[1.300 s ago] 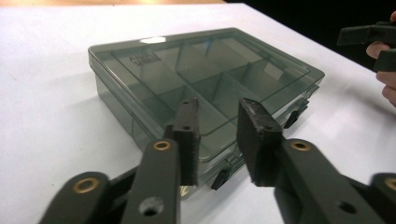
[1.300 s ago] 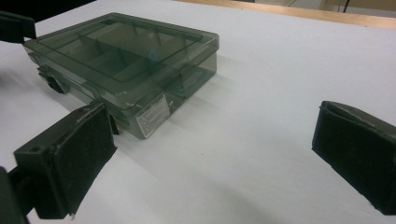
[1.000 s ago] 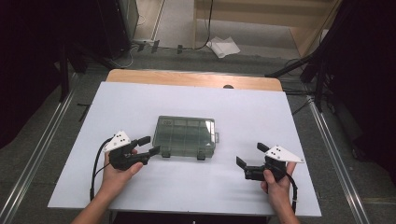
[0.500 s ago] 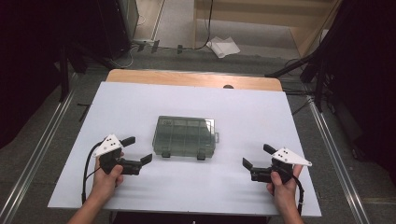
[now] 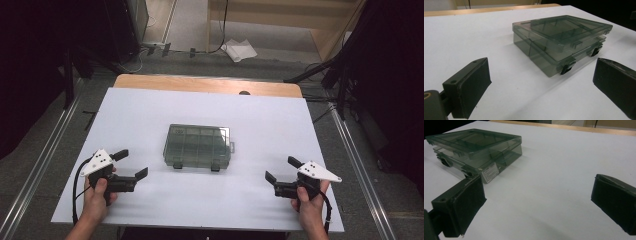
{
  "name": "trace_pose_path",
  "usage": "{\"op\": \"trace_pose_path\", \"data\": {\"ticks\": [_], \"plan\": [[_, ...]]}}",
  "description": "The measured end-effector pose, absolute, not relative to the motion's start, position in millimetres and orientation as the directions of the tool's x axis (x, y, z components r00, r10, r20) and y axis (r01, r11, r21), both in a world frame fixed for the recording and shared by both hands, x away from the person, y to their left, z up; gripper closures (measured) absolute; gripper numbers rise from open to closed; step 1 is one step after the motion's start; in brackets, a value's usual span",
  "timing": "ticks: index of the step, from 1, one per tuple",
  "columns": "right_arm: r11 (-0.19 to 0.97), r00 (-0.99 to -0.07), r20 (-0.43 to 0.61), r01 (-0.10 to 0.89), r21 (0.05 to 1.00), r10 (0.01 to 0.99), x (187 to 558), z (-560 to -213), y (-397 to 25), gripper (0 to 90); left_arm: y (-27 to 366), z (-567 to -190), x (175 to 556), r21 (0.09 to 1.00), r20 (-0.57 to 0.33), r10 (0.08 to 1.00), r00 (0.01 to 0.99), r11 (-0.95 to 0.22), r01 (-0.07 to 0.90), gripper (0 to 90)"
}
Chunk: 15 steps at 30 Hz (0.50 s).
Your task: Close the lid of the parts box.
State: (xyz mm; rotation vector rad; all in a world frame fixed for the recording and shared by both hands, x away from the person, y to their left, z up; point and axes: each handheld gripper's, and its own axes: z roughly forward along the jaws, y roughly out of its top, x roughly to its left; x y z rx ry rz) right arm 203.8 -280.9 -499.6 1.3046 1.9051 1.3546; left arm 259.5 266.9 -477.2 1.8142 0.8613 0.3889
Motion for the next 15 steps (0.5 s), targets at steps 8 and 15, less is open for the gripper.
{"op": "trace_pose_path", "data": {"ticks": [8, 15], "plan": [[0.049, -0.42, 0.154, 0.433, 0.9, 0.894, 196, -498, -289, 0.0, 288, -478, 252, 0.904, -0.134, 0.744, 0.654, -0.178, 0.388, 0.4], [0.039, -0.407, 0.156, 0.431, 0.902, 0.9, 188, -498, -300, 0.0, 299, -479, 244, 0.906, -0.117, 0.761, 0.638, -0.182, 0.382, 0.4]]}}
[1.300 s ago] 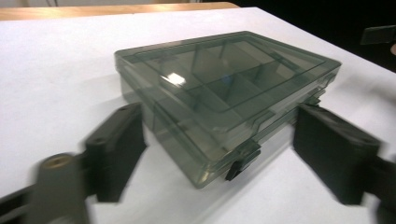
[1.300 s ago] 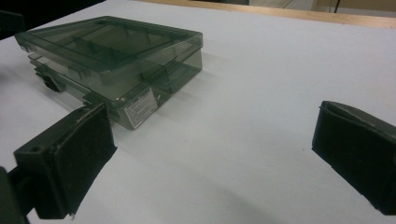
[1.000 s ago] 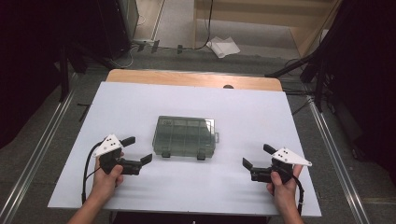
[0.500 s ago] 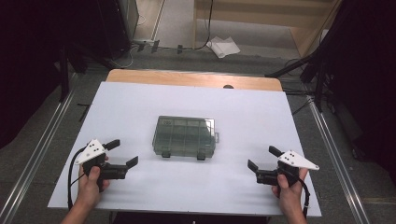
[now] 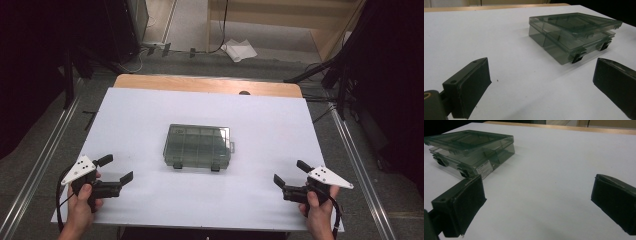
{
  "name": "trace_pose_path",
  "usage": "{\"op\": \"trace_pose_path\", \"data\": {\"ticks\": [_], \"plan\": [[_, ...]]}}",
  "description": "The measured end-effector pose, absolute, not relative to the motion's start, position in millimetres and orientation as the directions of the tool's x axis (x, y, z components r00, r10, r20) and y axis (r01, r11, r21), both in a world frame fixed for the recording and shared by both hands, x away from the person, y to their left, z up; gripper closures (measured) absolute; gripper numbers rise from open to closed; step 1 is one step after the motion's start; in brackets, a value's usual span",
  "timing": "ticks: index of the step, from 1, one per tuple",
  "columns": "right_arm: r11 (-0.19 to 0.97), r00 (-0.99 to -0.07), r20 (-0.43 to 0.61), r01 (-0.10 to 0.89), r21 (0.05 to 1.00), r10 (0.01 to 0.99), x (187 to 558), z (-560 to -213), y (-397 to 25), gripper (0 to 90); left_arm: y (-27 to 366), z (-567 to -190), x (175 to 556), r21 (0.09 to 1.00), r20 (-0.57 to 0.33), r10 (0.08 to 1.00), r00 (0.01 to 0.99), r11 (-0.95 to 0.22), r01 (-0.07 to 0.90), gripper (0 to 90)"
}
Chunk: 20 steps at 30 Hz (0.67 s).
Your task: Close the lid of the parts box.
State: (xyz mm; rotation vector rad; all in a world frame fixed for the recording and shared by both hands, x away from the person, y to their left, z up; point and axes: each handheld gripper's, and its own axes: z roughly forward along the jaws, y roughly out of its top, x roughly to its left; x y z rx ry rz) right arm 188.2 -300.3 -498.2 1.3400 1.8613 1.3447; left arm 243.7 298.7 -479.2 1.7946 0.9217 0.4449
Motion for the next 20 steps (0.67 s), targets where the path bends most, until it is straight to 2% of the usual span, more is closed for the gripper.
{"op": "trace_pose_path", "data": {"ticks": [11, 20], "plan": [[0.016, -0.384, 0.168, 0.431, 0.902, 0.908, 178, -498, -315, 0.0, 315, -479, 232, 0.906, -0.118, 0.782, 0.611, -0.167, 0.389, 0.4], [0.013, -0.37, 0.166, 0.435, 0.9, 0.914, 173, -499, -319, 0.0, 310, -486, 233, 0.878, -0.076, 0.784, 0.617, -0.24, 0.414, 0.4]]}}
